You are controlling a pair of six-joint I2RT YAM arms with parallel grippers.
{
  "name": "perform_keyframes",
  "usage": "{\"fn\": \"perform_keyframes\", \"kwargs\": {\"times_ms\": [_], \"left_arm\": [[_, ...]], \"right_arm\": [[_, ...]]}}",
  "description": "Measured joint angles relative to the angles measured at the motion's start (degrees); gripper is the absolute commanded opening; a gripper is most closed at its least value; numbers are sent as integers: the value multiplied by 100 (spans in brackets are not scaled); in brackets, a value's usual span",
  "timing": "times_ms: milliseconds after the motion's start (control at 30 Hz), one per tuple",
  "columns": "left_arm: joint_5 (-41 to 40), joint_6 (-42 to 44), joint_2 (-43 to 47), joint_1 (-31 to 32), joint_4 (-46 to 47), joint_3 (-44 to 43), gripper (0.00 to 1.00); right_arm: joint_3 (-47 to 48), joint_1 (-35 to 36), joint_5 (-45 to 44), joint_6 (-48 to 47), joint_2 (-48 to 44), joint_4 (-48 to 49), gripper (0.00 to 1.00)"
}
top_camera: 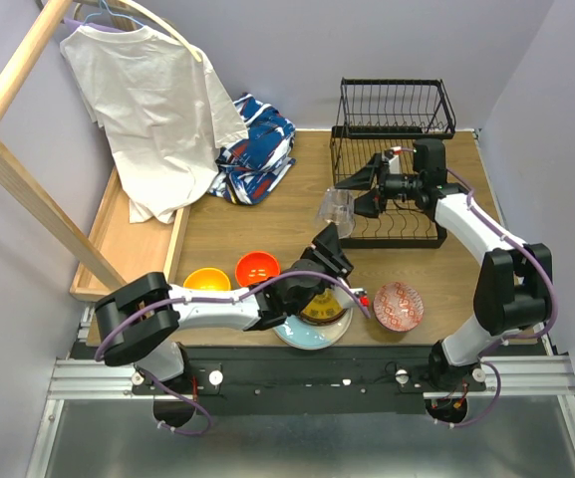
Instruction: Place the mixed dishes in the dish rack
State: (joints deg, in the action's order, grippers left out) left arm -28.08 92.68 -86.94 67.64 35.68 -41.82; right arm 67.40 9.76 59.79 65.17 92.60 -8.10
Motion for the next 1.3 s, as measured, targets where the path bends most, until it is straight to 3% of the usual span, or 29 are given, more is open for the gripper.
{"fn": "perform_keyframes", "kwargs": {"times_ms": [33,233,567,667,900,1133,1300], "left_arm": [[9,2,-13,2,31,-15,98],[234,-372,345,37,-254,26,99],[1646,-1851,3845,306,-3152,658,99],[1589,-2487,4175,332,-3980,546,99],[866,-3842,3825,332,-5204,186,99],[885,-4463,3711,332,-6229,-319,99],[927,-4745,3598,330,-6470,-393,99]], "right_arm": [[0,7,2,-31,0,-4,41],[107,4,-26,-916,-2,-334,39],[387,2,-1058,-3241,-315,-890,36],[-199,2,-1700,-3904,-870,-431,33],[-1864,2,-2997,-4970,-1937,1484,33],[-2962,2,-3670,-5956,-1954,3458,32],[-3366,2,-3871,-6717,-1377,4841,31]]}}
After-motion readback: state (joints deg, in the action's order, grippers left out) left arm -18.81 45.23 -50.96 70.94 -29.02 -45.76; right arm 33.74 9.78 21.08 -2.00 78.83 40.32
